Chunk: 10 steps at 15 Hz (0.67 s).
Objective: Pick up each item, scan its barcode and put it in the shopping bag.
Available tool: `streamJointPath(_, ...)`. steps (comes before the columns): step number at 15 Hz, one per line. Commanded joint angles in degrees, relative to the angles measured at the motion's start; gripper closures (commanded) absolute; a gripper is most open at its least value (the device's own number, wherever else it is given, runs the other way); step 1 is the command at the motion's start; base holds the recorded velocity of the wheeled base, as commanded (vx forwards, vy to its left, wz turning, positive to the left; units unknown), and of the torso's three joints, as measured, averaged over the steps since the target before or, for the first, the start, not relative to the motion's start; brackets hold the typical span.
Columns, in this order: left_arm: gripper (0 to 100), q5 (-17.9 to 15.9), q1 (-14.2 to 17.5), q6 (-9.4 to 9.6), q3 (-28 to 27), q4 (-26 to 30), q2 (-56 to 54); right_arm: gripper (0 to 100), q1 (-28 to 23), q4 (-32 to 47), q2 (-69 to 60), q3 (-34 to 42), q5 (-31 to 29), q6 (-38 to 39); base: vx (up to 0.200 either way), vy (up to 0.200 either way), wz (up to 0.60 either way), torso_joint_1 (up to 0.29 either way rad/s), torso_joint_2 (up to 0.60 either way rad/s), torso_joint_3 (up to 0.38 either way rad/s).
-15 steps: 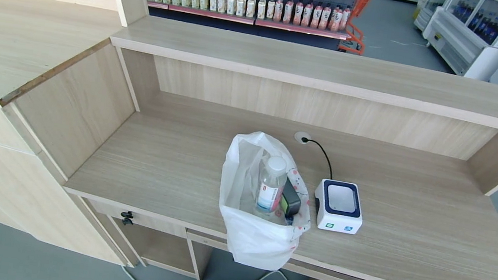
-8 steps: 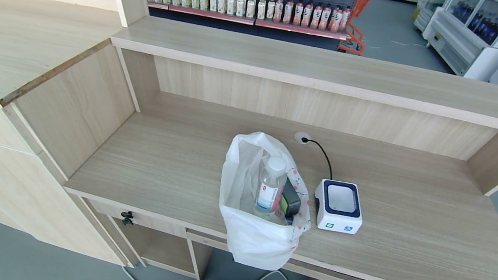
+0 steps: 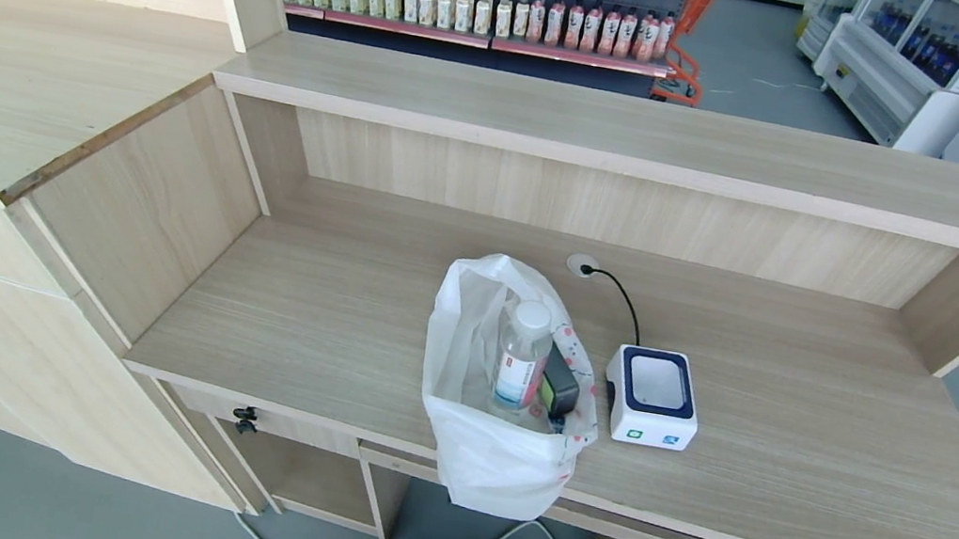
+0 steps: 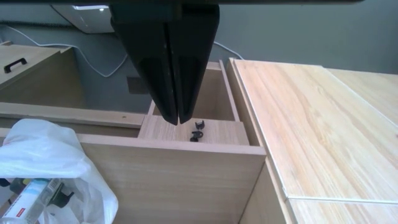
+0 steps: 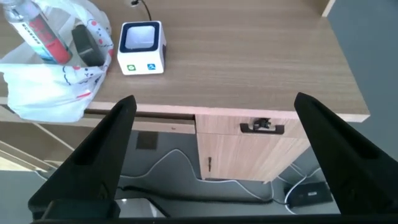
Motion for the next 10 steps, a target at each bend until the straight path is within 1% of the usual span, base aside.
streamJointPath(1,100,0.01,0.01,0.01,0.01,0.02,-0.02,0,-0.04,0.03,0.03,0.1,0.01,0.19,0.0,0.0,0.0,0.0,0.0,0.0)
streamJointPath(10,100,0.01,0.01,0.01,0.01,0.02,-0.02,0,-0.04,0.2,-0.06,0.1,0.01,0.54,0.0,0.0,0.0,0.0,0.0,0.0)
